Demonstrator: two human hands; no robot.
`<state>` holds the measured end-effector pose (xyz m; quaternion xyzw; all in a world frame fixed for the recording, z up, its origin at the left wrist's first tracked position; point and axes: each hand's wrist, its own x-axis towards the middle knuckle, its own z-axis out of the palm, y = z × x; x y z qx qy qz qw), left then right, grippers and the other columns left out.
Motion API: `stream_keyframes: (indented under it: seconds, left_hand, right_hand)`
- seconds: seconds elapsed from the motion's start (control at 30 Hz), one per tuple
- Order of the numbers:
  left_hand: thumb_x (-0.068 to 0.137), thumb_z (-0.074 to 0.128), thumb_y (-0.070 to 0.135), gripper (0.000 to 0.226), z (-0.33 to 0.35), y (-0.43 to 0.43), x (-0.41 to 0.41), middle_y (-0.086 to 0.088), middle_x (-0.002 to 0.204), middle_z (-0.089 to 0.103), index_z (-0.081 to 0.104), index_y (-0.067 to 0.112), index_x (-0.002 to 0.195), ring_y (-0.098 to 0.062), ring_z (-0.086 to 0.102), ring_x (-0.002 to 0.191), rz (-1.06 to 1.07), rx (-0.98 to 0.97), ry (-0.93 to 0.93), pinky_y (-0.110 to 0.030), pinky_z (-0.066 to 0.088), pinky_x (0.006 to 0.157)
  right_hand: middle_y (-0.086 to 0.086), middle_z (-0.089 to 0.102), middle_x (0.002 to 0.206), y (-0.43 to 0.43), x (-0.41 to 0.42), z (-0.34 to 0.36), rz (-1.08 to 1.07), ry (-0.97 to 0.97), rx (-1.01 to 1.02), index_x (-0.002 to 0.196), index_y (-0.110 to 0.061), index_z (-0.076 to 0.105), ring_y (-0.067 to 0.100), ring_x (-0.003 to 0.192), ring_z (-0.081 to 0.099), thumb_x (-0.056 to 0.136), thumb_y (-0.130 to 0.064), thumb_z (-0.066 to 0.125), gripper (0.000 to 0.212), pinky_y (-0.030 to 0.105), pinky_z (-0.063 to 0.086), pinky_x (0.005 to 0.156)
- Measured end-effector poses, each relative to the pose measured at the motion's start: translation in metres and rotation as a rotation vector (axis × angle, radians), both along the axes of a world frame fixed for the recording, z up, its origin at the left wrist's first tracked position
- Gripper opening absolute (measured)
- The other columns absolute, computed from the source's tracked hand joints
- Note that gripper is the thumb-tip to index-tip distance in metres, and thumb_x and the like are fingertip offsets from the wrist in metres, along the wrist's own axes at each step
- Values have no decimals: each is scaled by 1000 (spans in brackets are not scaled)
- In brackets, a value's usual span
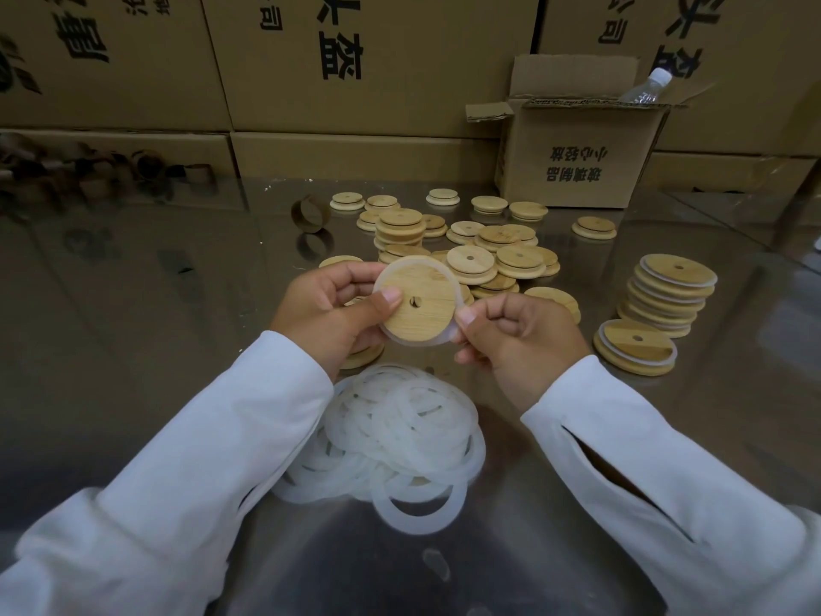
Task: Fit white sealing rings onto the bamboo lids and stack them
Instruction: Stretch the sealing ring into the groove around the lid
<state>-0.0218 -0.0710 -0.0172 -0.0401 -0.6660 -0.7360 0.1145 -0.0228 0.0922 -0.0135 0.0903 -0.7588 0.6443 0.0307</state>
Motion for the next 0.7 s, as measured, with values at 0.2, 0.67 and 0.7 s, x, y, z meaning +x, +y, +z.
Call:
stream_keyframes:
  seconds: [0.2, 0.67, 0.7]
  left_hand:
    - [80, 60, 5, 15, 0, -1, 1, -6, 86, 71, 67, 15, 89, -20, 69, 80, -3, -38, 1, -30, 58, 69]
    - [82, 55, 0, 15, 5, 1, 2, -1, 73, 73, 64, 10, 90, -12, 70, 69, -89, 66, -86, -21, 56, 59]
    - [82, 55, 0, 15, 5, 0, 3, -1, 72, 73, 64, 10, 90, -11, 70, 68, -97, 71, -91, -20, 56, 58]
  right_hand:
    - [-8, 63, 51, 2, -1, 1, 17, -32, -25, 68, -15, 61, -1, 41, 52, 87, -13, 60, 20, 12, 46, 53]
    - [-13, 60, 46, 4, -3, 0, 30, 22, 7, 70, -12, 60, -1, 40, 52, 87, -11, 59, 17, 9, 43, 47]
    - [-13, 60, 46, 4, -3, 0, 31, 24, 7, 70, -12, 60, -1, 40, 52, 87, -11, 59, 17, 9, 42, 47]
